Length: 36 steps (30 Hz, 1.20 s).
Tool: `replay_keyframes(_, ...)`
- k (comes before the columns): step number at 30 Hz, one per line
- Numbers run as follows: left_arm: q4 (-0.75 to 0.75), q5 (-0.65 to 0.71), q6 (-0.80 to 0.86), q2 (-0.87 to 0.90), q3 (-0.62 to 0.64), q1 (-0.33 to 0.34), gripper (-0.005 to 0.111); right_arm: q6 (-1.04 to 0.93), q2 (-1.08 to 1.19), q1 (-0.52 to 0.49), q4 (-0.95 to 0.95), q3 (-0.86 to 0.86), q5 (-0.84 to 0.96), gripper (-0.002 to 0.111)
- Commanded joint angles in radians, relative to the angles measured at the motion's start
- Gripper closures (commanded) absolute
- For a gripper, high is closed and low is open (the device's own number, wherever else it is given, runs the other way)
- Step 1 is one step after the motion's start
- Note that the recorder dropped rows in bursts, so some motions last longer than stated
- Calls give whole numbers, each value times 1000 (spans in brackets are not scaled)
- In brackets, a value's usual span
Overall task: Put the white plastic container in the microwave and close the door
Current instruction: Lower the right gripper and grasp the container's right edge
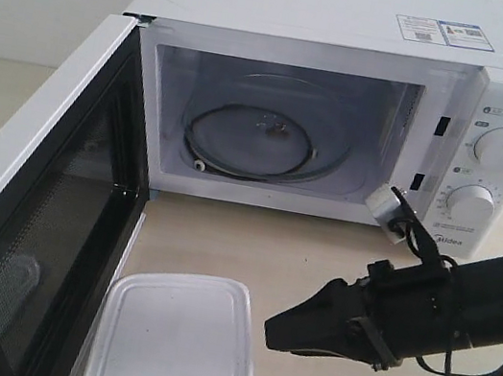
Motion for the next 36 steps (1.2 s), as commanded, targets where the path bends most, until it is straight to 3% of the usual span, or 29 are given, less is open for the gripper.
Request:
replay_keyframes(1,2,-2,-10,-2,4,2,103,-60,76,-3,41,-26,41,58)
replay_keyframes(14,2,-2,-10,-2,4,2,103,-158,192,-3,87,-35,119,58)
replay_keyframes(17,2,-2,-10,-2,4,2,103,-158,192,36,112,-35,115,58)
replay_keyframes(26,2,-2,-10,-2,4,2,103,-165,192,173,199,-61,-90,58)
replay_keyframes(36,2,-2,-10,-2,4,2,103,-157,192,173,204,-61,-86,59)
